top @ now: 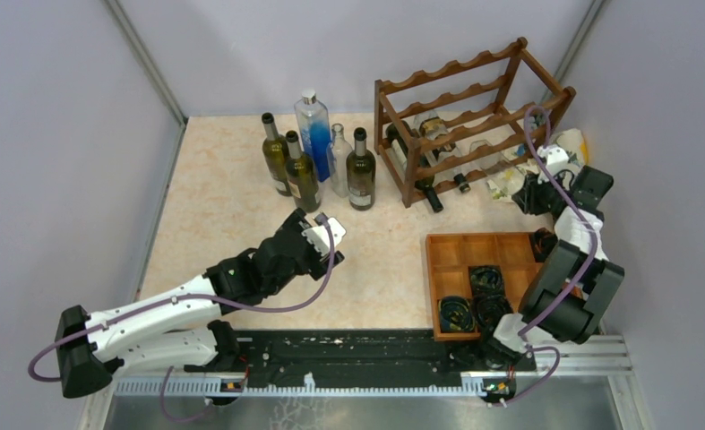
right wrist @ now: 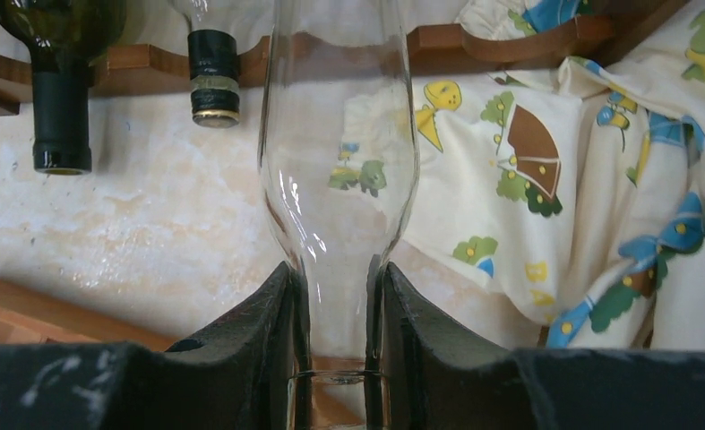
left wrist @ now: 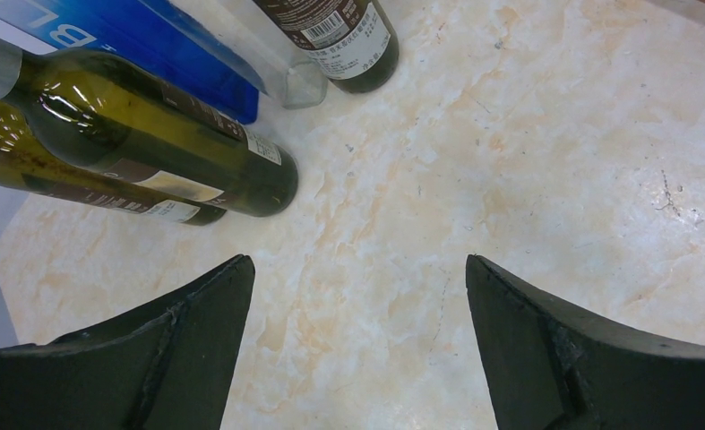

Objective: Put the wine bottle on the wine rack
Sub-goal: Place the wine bottle in the wine rack.

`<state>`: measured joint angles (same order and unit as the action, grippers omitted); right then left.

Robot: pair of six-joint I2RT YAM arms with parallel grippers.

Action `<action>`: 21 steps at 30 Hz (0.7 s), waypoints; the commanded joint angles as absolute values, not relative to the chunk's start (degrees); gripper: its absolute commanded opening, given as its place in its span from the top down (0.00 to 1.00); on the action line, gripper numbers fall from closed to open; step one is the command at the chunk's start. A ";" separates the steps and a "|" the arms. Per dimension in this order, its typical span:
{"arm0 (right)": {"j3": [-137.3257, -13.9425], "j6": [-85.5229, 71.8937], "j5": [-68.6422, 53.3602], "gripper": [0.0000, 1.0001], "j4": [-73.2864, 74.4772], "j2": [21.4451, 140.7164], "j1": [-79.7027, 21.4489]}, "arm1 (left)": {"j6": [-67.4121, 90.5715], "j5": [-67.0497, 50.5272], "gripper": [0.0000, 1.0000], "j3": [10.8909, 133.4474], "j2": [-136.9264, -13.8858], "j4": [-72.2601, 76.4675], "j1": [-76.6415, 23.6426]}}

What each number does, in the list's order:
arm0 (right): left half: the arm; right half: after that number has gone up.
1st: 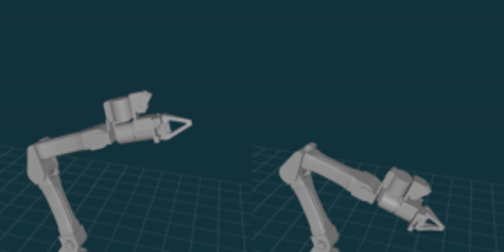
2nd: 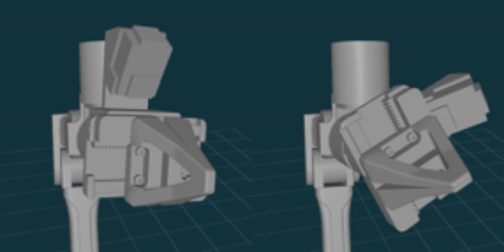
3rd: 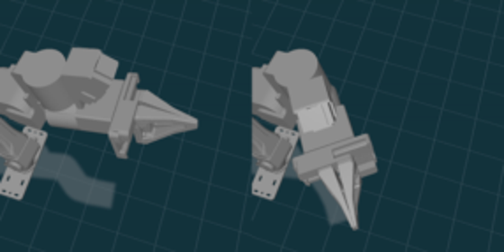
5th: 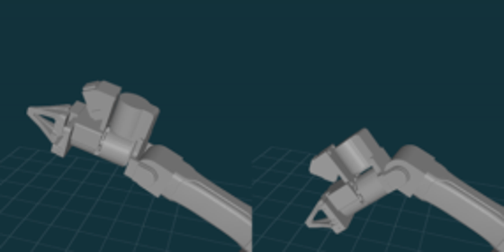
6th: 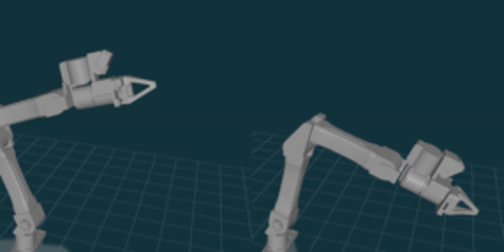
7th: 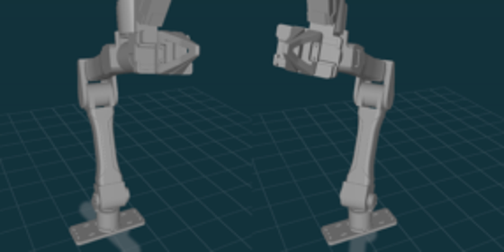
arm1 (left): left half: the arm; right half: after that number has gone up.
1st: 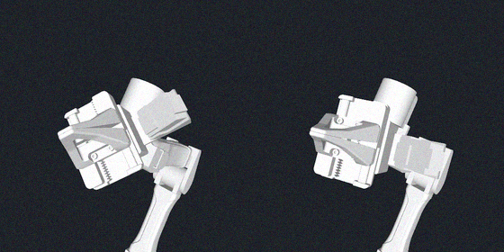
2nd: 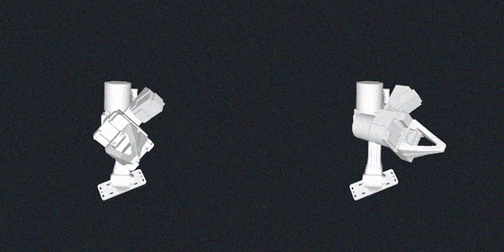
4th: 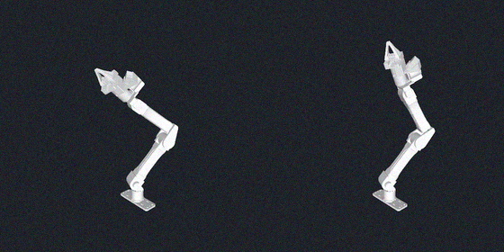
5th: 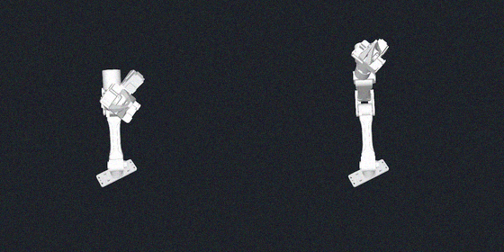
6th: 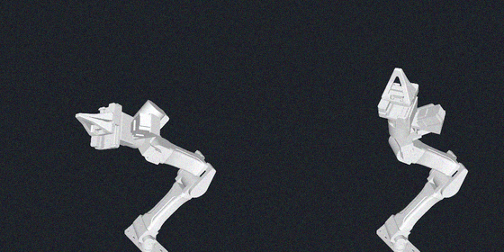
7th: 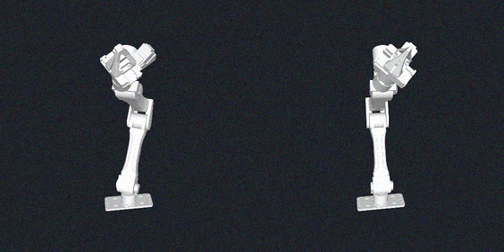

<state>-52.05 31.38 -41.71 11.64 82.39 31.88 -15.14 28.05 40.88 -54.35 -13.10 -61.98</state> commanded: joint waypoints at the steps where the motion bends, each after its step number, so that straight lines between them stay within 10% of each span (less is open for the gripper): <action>1: -54.33 28.18 -43.38 1.00 -2.35 85.34 29.20 | -15.86 28.17 0.06 41.70 -55.16 -12.78 -61.81; 21: -45.87 23.93 -47.05 1.00 -36.00 96.93 27.86 | -17.97 30.54 0.04 39.29 -56.25 -10.06 -61.85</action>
<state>-44.64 25.26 -42.46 -19.88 95.85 28.49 -16.60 29.50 40.42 -58.02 -12.69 -61.98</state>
